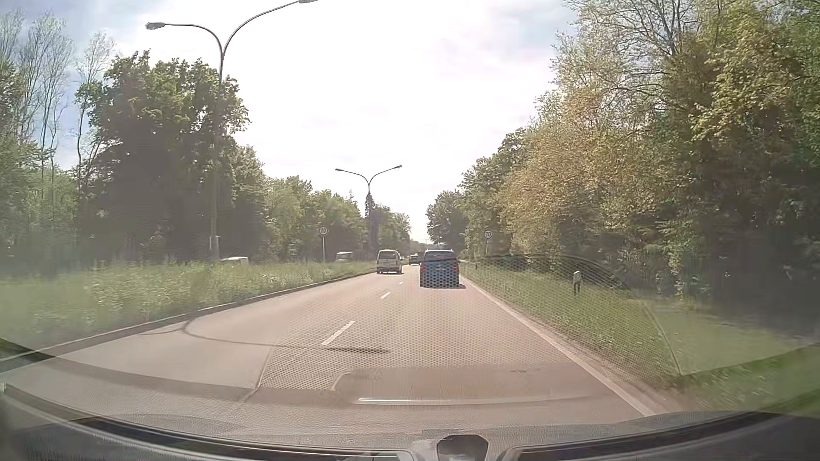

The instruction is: Follow the waypoints while adhering to traffic rules and regulations

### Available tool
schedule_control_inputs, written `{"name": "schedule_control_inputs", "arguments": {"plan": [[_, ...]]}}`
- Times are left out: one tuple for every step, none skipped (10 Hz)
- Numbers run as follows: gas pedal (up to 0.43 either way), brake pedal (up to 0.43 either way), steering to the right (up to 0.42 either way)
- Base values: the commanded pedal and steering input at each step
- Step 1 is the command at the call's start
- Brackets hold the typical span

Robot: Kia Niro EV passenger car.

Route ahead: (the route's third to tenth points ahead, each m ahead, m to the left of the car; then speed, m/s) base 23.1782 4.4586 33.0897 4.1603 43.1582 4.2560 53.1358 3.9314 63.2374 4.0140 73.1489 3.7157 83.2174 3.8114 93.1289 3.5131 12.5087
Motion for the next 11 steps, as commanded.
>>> {"name": "schedule_control_inputs", "arguments": {"plan": [[0.067, 0.0, 0.002], [0.079, 0.0, 0.002], [0.079, 0.0, 0.002], [0.098, 0.0, 0.002], [0.11, 0.0, 0.002], [0.11, 0.0, 0.002], [0.118, 0.0, 0.002], [0.118, 0.0, 0.002], [0.118, 0.0, 0.002], [0.13, 0.0, 0.002], [0.13, 0.0, 0.002]]}}
